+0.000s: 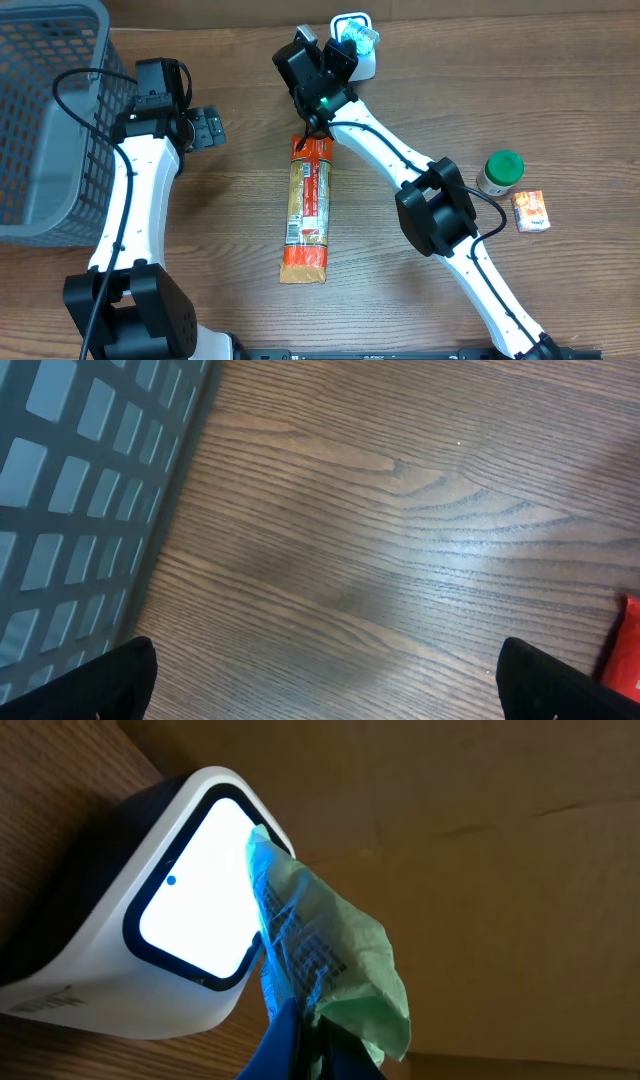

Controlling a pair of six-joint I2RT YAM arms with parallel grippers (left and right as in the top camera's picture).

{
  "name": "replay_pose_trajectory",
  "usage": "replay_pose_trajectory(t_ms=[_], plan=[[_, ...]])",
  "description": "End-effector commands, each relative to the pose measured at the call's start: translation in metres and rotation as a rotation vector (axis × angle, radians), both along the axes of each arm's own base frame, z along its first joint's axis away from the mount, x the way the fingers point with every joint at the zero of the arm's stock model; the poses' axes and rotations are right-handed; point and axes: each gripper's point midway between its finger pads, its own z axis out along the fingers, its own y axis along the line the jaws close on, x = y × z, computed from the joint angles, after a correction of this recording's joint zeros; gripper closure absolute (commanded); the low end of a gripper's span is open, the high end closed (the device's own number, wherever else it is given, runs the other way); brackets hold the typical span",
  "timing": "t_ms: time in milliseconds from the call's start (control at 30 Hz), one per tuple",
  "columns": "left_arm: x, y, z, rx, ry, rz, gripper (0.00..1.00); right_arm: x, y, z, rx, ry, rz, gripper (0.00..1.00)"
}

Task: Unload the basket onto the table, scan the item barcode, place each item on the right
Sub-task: 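Hold the wipes packet in front of the scanner window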

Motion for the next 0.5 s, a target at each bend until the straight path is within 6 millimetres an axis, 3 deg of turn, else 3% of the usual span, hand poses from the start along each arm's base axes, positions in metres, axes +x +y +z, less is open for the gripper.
replay_pose_trajectory(t_ms=[0, 133, 333, 400, 467], plan=[[0.003, 0.001, 0.006, 0.006, -0.015, 0.003, 0.0, -0.004, -0.001, 0.069, 0.15, -0.116, -0.005, 0.96], [0.004, 0.001, 0.006, 0.006, -0.015, 0.003, 0.0, -0.019, -0.015, 0.115, 0.239, -0.156, -0.039, 0.96], [0.004, 0.001, 0.006, 0.006, -0.015, 0.004, 0.0, -0.058, -0.06, 0.176, 0.363, -0.163, -0.13, 0.96], [0.004, 0.001, 0.006, 0.006, -0.015, 0.003, 0.0, -0.078, -0.072, 0.182, 0.4, -0.088, -0.132, 0.96], [0.004, 0.001, 0.006, 0.006, -0.015, 0.004, 0.0, -0.1, -0.076, 0.173, 0.465, 0.057, -0.105, 0.96]])
